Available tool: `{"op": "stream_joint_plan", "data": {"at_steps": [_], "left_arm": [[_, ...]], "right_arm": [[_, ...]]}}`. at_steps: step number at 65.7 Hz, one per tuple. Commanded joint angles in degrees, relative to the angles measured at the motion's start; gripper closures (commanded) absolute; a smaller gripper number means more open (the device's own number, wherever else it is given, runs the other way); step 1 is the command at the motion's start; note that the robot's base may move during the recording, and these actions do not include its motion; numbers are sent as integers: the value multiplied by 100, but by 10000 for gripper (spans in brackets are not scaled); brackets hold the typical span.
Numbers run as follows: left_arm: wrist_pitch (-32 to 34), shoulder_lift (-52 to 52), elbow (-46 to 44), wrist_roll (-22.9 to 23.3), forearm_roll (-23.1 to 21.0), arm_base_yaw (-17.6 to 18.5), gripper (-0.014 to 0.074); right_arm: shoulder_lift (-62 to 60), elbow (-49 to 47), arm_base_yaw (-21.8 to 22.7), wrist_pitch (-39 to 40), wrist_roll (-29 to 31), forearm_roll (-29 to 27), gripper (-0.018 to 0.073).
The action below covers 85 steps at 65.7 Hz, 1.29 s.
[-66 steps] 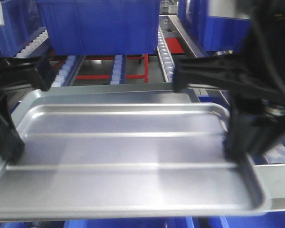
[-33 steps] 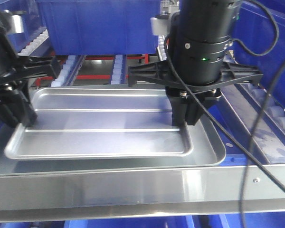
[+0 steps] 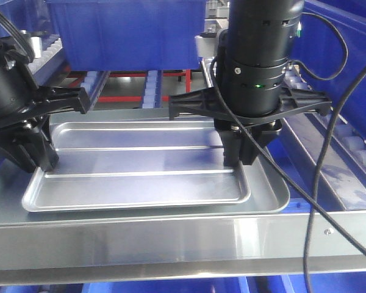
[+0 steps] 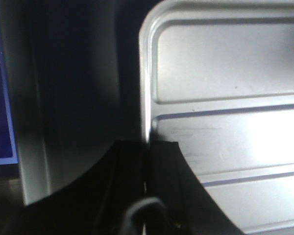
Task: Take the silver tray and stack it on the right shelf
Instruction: 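Move the held tray forward over the tray on the shelf, then lower the tray onto the other tray and open both grippers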
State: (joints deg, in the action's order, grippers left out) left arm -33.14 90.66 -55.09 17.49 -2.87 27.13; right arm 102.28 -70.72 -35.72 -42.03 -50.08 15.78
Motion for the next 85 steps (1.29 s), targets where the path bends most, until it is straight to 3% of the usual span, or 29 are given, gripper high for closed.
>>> {"op": "stream_joint_plan", "data": {"at_steps": [1, 19, 26, 35, 40, 48, 52, 78, 82, 85], "left_arm": [[392, -197, -211, -204, -494, 123, 696], [439, -197, -220, -180, -483, 123, 696], [481, -197, -220, -180, -483, 101, 696], [403, -184, -220, -180, -483, -38, 685], [344, -160, -220, -180, -483, -161, 559], [392, -149, -224, -180, -713, -309, 285], [381, -149, -224, -180, -714, -342, 233], [647, -149, -233, -180, -643, -342, 280], [599, -149, -295, -180, -427, -342, 365], [396, -149, -375, -180, -326, -342, 483]], "right_arm": [[-304, -295, -81, 1037, 45, -227, 483], [-304, -295, -81, 997, 45, -227, 445], [-304, -295, -81, 992, 45, -227, 352], [-304, -295, -77, 986, 45, -227, 146], [-304, -295, -77, 984, 45, -227, 71], [-304, -295, -77, 922, 45, -227, 60], [-310, -304, -45, 833, 45, -227, 60], [-345, -548, -28, 687, 45, -145, 61], [-362, -605, -28, 612, 45, -104, 104], [-405, -644, -28, 527, 45, -98, 210]]}}
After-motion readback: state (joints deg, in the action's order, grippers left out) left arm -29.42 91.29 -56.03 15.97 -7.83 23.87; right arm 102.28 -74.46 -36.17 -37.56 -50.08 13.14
